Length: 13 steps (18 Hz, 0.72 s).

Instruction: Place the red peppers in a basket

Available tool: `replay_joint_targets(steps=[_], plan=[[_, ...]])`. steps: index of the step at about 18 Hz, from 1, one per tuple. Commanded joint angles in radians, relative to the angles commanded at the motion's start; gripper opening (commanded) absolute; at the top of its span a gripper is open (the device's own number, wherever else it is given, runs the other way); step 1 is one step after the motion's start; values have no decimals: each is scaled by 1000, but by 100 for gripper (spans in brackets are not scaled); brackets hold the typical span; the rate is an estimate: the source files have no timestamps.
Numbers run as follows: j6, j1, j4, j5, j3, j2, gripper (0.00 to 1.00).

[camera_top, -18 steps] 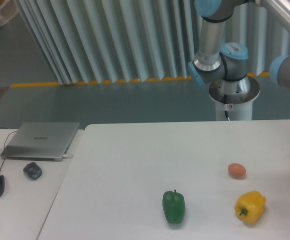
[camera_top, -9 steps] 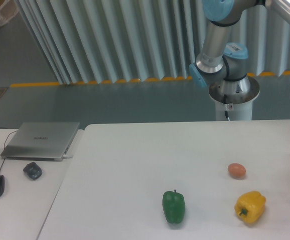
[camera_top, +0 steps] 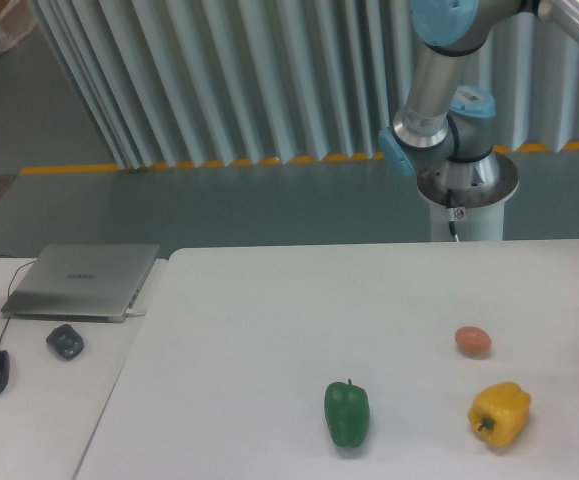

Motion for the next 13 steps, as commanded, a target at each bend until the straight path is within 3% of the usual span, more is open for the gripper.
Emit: replay_joint_targets(steps=[9,13], plan=[[-58,-31,-17,-38,-25,29,100],[-63,-72,-96,-37,-26,52,100]])
